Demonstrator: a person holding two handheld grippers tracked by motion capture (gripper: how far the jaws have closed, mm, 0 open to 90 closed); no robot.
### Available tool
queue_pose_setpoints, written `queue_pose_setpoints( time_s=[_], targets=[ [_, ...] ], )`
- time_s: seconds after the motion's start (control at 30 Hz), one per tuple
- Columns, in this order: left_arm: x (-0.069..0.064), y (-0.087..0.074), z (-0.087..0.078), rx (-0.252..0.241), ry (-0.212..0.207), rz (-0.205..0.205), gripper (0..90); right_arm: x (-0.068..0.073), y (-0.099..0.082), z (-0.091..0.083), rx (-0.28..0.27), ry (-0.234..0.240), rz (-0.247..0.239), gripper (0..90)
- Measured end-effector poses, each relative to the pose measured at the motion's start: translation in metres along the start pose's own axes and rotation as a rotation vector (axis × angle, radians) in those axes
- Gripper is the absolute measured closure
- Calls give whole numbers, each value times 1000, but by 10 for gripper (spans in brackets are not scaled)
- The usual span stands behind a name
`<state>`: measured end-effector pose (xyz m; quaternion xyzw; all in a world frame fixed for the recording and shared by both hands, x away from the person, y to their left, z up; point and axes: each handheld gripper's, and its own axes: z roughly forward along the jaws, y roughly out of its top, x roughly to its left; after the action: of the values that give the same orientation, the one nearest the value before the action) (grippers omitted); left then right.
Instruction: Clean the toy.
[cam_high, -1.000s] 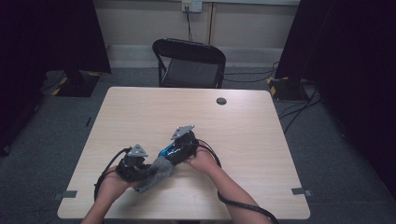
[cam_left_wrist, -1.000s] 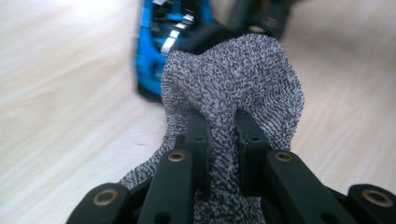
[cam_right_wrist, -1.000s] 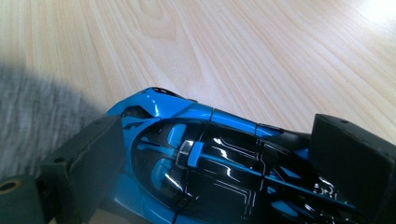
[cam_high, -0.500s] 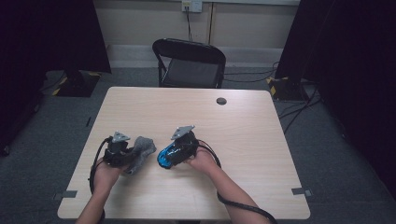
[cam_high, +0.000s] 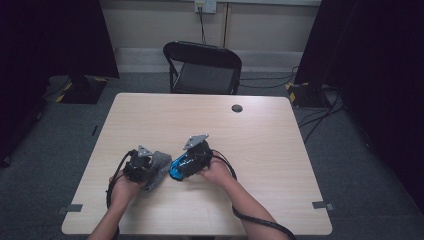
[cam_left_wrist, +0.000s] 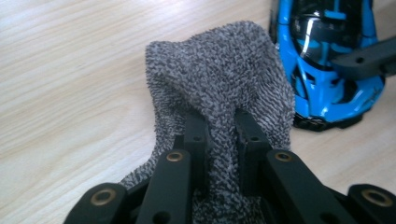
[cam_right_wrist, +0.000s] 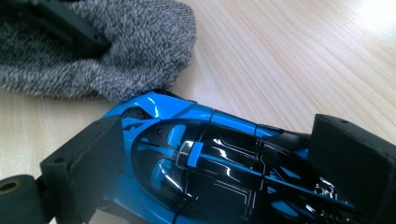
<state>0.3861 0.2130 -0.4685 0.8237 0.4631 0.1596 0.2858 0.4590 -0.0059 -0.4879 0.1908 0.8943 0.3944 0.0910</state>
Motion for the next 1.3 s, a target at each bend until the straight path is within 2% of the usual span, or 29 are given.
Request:
queue_pose_setpoints(
  time_s=[0.33, 0.73, 0.93, 1.07, 1.3],
  targets=[
    [-13, -1, -2, 25, -58, 28, 784, 0, 0, 0, -4, 1, 2, 38],
    [-25, -8, -8, 35, -131, 22, 786, 0, -1, 0, -7, 0, 2, 37],
    [-30, -11, -10, 42, -180, 13, 788, 0, -1, 0, -5, 1, -1, 38],
    [-33, -10, -10, 51, -214, 21, 788, 0, 0, 0, -4, 1, 1, 38],
    [-40, -10, -9, 56, -246, 32, 788, 0, 0, 0, -3, 1, 1, 38]
  ],
)
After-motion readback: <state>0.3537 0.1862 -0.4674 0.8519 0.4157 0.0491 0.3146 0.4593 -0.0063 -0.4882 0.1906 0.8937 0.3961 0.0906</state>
